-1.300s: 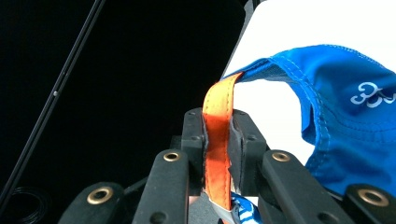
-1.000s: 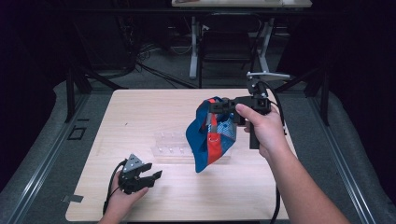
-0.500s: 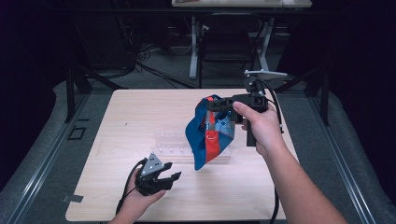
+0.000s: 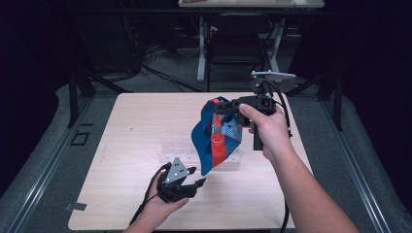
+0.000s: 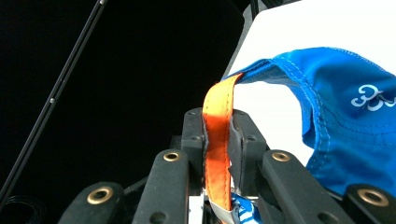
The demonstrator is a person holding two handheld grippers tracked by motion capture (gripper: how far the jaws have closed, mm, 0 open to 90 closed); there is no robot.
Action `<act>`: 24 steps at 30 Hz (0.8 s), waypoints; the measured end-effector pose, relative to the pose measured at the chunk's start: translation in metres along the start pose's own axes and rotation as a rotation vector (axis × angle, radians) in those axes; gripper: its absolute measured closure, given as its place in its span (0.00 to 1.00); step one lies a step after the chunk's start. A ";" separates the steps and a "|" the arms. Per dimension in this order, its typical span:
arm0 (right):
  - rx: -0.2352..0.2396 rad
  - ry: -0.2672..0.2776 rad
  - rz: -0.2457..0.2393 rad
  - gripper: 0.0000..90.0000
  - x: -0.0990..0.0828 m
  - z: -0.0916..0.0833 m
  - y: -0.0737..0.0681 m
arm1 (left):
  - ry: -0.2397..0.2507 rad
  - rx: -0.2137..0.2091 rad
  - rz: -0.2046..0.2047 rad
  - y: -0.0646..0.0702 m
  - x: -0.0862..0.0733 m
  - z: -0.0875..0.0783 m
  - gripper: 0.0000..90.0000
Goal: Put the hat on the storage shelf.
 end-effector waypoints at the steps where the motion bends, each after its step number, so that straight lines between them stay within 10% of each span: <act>1: -0.002 0.000 0.000 0.86 0.000 0.000 0.000 | -0.002 0.006 0.009 0.001 0.001 0.002 0.54; 24: 0.001 0.001 -0.002 0.86 0.001 0.000 -0.001 | 0.007 0.083 0.020 -0.023 0.007 -0.005 0.88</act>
Point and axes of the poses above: each handheld gripper's, and its own axes: z roughly forward along the jaws, x roughly out of its top, y roughly to its right, the point moved 10 cm from there along z, roughly forward along the jaws, and after that the axes turned 5 degrees about -y, right-handed, at the moved point
